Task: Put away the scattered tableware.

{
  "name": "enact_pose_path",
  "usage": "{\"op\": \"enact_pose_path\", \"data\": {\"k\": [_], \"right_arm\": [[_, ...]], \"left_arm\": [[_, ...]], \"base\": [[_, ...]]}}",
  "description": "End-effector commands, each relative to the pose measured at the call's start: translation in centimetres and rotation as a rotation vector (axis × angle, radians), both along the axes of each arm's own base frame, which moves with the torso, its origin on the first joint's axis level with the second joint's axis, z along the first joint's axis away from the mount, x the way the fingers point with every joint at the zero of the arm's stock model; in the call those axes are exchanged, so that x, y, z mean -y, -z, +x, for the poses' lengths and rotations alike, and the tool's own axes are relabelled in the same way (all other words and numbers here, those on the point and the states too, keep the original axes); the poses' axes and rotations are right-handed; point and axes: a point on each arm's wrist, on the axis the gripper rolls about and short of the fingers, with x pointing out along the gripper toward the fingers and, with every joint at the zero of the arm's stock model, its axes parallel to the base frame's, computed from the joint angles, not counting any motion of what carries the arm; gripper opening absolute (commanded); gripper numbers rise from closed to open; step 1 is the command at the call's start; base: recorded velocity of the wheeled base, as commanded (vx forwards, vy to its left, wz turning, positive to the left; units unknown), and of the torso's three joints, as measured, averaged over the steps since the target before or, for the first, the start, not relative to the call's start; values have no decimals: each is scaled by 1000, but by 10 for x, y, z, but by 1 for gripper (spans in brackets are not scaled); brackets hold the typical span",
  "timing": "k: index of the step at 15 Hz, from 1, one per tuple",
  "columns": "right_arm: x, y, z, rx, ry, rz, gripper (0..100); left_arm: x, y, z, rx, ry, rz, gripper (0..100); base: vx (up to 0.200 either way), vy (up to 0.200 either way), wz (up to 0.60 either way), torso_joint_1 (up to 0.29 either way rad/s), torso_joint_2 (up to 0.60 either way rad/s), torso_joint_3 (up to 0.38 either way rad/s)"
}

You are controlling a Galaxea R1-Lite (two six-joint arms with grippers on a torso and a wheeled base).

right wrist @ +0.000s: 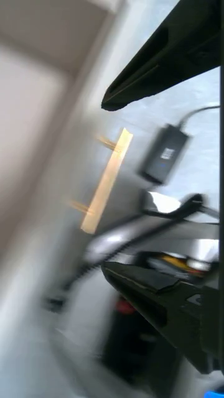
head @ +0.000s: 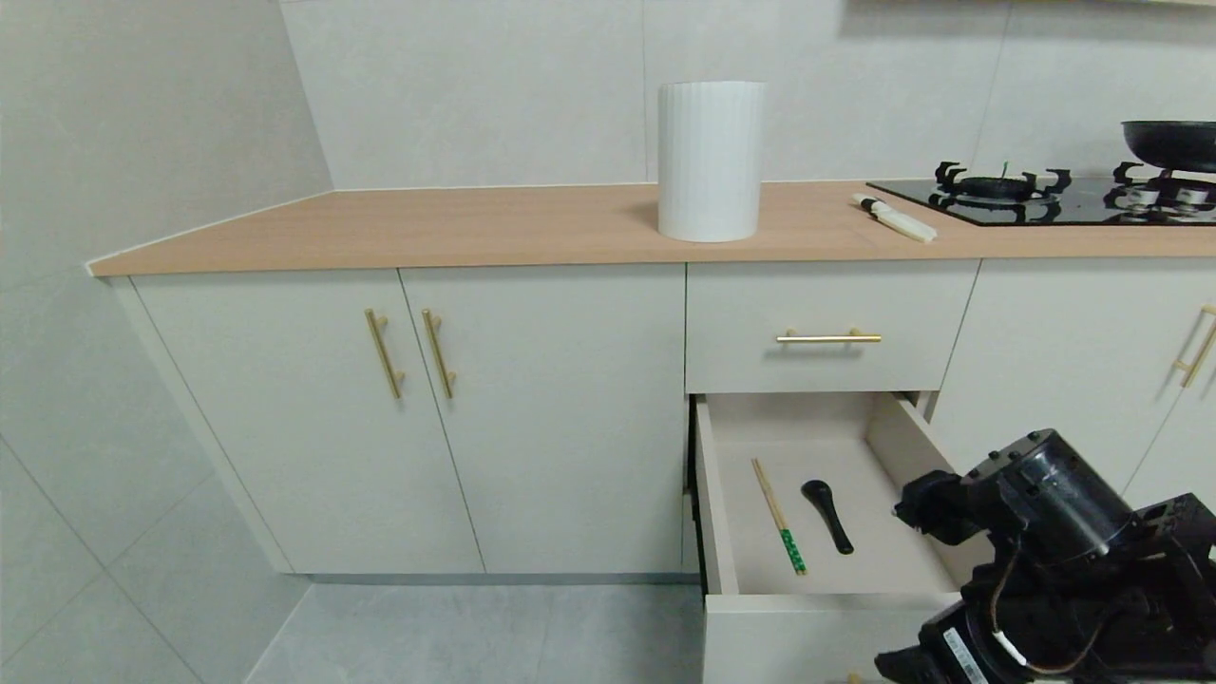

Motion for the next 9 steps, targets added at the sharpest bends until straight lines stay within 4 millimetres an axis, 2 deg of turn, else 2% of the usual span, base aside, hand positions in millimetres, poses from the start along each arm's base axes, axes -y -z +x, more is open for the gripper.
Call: {"op": "enact_pose_path", "data": {"k": [1, 6, 8, 9], "right_arm": [[-7, 3, -8, -61, -65, -5, 100], [-16, 16, -13, -130, -119, -36, 100], [-24, 33, -1, -191, -101, -68, 100], [-24, 35, 3, -196, -84, -69, 100]], "left_arm": [[0, 0, 0, 0, 0, 0, 100], [0, 0, 0, 0, 0, 0, 100], [0, 0, 0, 0, 0, 0, 100], [0, 0, 0, 0, 0, 0, 100]], "base": [[0, 0, 0, 0, 0, 0], [0, 0, 0, 0, 0, 0], [0, 0, 0, 0, 0, 0], [0, 0, 0, 0, 0, 0]]}}
